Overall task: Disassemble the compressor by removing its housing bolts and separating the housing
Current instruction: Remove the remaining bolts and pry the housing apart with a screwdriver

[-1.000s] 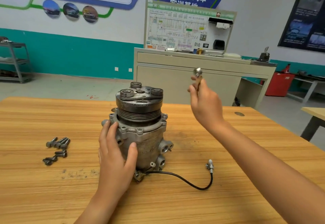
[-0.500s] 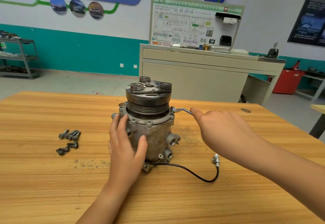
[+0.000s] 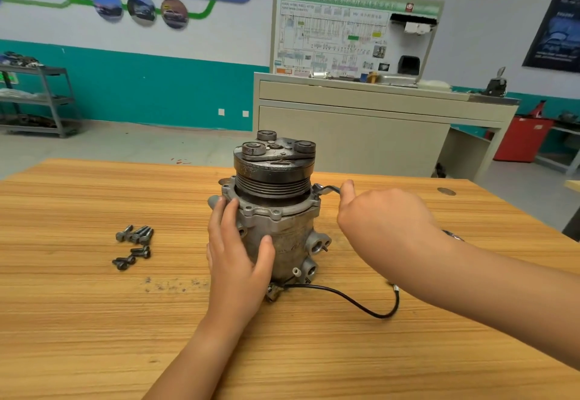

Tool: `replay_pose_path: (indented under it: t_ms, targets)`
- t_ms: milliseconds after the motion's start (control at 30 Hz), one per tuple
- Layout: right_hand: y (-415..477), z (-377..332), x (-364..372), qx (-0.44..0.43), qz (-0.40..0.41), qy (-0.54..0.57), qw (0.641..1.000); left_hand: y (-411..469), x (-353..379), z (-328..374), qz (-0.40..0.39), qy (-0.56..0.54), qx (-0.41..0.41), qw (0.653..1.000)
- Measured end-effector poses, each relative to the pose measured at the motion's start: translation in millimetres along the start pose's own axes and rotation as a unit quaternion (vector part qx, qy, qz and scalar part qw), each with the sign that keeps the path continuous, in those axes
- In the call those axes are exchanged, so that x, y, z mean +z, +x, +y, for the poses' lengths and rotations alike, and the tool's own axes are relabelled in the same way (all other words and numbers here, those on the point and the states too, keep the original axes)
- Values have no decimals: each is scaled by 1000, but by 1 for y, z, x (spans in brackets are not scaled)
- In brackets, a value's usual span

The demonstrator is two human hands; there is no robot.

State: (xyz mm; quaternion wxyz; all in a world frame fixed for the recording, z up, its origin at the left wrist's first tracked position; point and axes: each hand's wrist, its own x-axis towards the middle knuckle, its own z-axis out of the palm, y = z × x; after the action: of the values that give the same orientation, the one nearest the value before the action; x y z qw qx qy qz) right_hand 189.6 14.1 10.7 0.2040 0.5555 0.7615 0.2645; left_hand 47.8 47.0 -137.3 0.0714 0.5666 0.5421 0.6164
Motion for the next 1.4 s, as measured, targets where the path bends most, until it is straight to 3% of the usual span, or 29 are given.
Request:
replay_pose_path:
  t_ms: [367, 533, 833, 967, 1267, 1333, 1400]
  targets:
    - [-1, -8, 9, -50, 47, -104, 992, 1, -2, 0, -1, 8, 5, 1000]
    - [1, 2, 13, -30, 34, -107, 993, 1, -3, -2, -8, 13, 8, 1000]
    - [5, 0, 5, -85, 27, -140, 986, 3, -4, -1, -8, 20, 11, 1000]
    - [12, 16, 22, -73, 100, -142, 982, 3, -5, 2, -10, 18, 8, 1000]
    - [44, 55, 69, -83, 212, -10, 974, 4, -4, -2, 3, -6, 25, 1000]
    - [57, 64, 78, -105, 279, 9, 955, 4, -3, 2, 4, -32, 8, 999]
    - [73, 73, 82, -154, 388, 54, 907, 4, -2, 4, 4, -53, -10, 999]
